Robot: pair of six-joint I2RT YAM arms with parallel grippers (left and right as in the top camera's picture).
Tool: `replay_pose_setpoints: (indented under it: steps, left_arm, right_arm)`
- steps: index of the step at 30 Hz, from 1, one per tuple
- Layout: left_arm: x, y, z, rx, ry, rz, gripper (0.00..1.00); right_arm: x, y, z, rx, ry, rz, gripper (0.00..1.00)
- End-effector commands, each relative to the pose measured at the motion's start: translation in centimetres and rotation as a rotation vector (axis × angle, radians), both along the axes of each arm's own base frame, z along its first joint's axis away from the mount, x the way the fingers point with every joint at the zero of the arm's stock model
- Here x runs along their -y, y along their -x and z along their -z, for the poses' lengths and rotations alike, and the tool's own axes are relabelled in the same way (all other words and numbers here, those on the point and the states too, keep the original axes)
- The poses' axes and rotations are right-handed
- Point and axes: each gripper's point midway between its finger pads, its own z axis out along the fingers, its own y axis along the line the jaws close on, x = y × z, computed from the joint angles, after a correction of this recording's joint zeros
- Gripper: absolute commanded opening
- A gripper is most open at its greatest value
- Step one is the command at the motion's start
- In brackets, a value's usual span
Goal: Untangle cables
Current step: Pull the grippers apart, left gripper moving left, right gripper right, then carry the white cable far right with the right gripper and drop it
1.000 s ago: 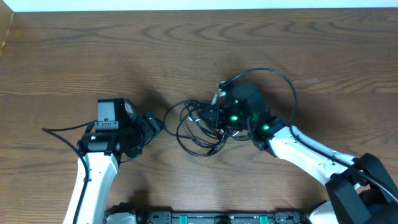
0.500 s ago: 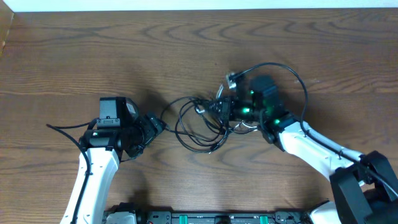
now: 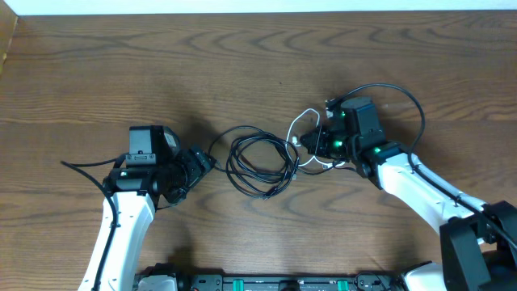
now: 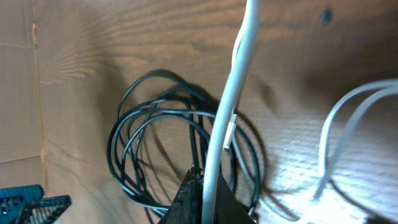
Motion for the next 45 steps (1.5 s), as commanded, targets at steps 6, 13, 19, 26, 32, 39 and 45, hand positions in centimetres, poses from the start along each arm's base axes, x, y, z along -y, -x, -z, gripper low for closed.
replay_pose_setpoints:
  steps: [6, 13, 19, 26, 32, 39, 45]
  left_arm:
    - [2.6, -1.2, -1.8, 0.107, 0.102, 0.137, 0.87]
    - [5.6, -3.0, -0.9, 0.194, -0.098, 0.206, 0.87]
    - [7.5, -3.4, 2.9, 0.091, -0.149, 0.119, 0.87]
    - [8.5, -3.4, 7.9, -0.01, -0.18, 0.156, 0.29]
    - [8.4, -3.1, 8.9, -0.041, -0.19, 0.158, 0.08]
    - [8.4, -3.0, 8.9, -0.042, -0.19, 0.158, 0.08]
    - [8.4, -3.1, 8.9, -0.041, -0.19, 0.158, 0.08]
  right_arm:
    - [5.9, -2.5, -6.9, 0.239, 0.036, 0.104, 0.01]
    - [10.3, -0.1, -4.3, 0.109, 0.178, 0.154, 0.01]
    - [10.3, 0.4, -3.8, 0.09, 0.193, 0.136, 0.01]
    - [10.3, 0.6, -3.7, 0.081, 0.195, 0.135, 0.01]
    - [13.1, -3.7, -9.4, 0.314, 0.164, 0.23, 0.01]
    - [21.6, -7.4, -18.8, 0.594, 0.303, 0.409, 0.01]
    - [31.8, -5.6, -24.0, 0.544, 0.538, 0.688, 0.01]
